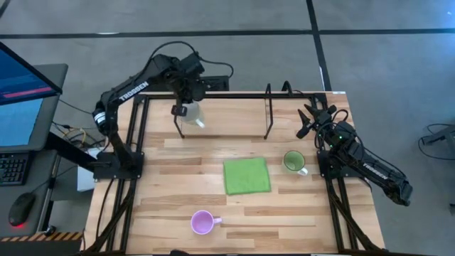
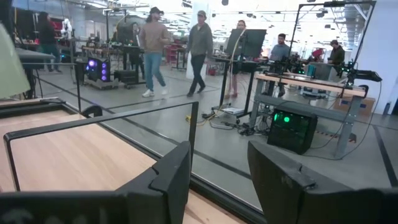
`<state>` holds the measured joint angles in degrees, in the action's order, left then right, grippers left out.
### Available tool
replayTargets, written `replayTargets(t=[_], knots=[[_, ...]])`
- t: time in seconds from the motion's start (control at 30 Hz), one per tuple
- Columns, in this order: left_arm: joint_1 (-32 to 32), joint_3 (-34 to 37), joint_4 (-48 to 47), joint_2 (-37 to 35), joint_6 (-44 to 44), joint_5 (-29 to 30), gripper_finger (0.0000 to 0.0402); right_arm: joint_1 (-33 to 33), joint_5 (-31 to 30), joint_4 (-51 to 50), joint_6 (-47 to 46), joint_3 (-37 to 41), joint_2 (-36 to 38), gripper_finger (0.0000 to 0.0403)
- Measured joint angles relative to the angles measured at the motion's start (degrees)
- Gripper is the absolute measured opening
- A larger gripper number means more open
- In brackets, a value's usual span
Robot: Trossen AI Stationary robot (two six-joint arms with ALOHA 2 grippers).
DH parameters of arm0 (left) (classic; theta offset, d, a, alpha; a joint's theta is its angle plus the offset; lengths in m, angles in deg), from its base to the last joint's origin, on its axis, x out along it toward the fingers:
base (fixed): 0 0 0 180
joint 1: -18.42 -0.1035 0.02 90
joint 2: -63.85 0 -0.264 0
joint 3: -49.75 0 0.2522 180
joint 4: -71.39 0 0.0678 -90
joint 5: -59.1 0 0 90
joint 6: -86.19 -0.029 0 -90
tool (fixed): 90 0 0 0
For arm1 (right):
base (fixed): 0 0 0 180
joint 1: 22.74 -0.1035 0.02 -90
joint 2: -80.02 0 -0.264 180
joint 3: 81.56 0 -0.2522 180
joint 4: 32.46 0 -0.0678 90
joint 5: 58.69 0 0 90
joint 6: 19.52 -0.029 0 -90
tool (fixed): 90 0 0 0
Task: Stack small to large cups/mugs on shelf
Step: Put the light green mug on the shelf
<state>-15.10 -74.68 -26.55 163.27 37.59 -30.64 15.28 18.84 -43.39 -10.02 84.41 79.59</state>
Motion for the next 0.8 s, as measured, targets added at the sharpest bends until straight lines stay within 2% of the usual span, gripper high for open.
replayTargets(t=[0.1,0.2,0.5,0.8], knots=[[-2.0,0.0,1.5,1.0,-5.3,-1.8,0.0002,0.0,0.0,0.0,0.0,0.0,0.0,0.0184],[-4.1,0.0,1.5,1.4,-6.7,-5.1,0.0002,0.0,0.0,0.0,0.1,0.0,0.0,0.0184],[-5.0,-0.7,7.6,2.9,-13.2,-4.3,0.0002,0.0,-0.2,0.0,2.5,0.0,0.0,0.0184],[-4.8,-0.9,6.5,3.0,-14.2,-5.3,0.0002,0.0,-0.2,0.0,1.1,0.0,0.0,0.0184]])
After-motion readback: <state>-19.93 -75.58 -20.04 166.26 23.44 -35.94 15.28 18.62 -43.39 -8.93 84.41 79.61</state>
